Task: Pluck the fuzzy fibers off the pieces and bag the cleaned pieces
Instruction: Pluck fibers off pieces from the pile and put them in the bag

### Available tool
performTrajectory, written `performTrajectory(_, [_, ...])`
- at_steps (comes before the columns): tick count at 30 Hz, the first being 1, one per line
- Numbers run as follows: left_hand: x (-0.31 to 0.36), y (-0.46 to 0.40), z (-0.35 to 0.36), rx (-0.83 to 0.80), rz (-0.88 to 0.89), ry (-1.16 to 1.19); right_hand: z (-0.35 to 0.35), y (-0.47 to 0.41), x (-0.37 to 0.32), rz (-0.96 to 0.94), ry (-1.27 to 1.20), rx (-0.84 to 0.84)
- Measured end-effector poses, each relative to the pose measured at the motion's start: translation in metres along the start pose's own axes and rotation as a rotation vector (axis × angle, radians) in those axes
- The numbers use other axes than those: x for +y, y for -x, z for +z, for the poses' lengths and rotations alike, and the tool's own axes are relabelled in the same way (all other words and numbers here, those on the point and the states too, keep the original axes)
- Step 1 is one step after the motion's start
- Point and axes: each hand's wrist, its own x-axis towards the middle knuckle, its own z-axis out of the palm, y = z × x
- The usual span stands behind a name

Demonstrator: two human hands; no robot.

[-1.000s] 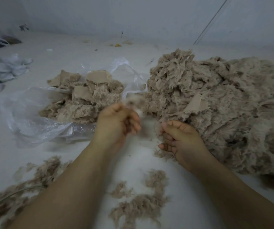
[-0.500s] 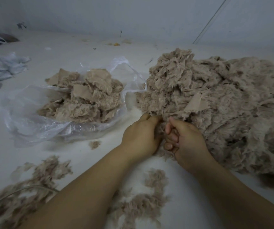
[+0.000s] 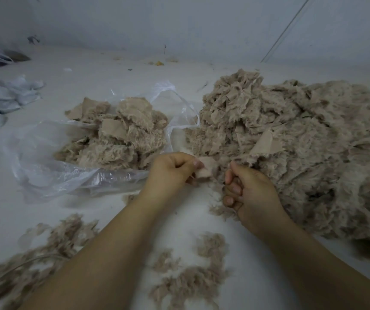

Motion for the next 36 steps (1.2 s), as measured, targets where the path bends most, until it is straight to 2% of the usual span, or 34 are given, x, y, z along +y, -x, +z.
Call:
performTrajectory(2, [0.006,0.004,-0.002,0.040,0.028,0.175,-0.001,-0.001,0.001,-0.011,0.019,-0.007])
performTrajectory(5, [0.011,0.011,-0.002,-0.035,0.046,0.380,-0.003,-0.002,0.004,-0.027,0.102,-0.027])
performTrajectory(11, [0.013,0.020,0.010,-0.218,-0.077,0.368,-0.003,0.000,0.003,-0.055,0.214,-0.167])
performTrajectory(13, [0.014,0.019,0.008,-0.272,-0.156,0.369,-0.004,-0.001,0.003,-0.044,0.216,-0.163])
performTrajectory(16, [0.016,0.020,0.007,-0.256,-0.256,0.302,-0.004,-0.001,0.003,-0.024,0.232,-0.105])
performTrajectory(21, [0.014,0.019,0.007,-0.255,-0.179,0.217,-0.004,0.000,0.003,-0.039,0.203,-0.103])
performTrajectory(25, [0.012,0.020,0.005,-0.376,-0.201,0.146,-0.002,0.003,-0.001,-0.027,0.186,-0.144])
performTrajectory(28, [0.012,0.022,0.004,-0.437,-0.219,0.081,-0.003,0.002,0.000,-0.028,0.174,-0.074])
performTrajectory(31, [0.016,0.018,-0.006,-0.400,-0.206,0.121,-0.003,0.000,0.003,-0.018,0.158,-0.011])
performTrajectory(36, [0.015,0.010,-0.011,-0.204,-0.149,0.256,-0.002,-0.003,0.004,-0.019,0.154,0.028])
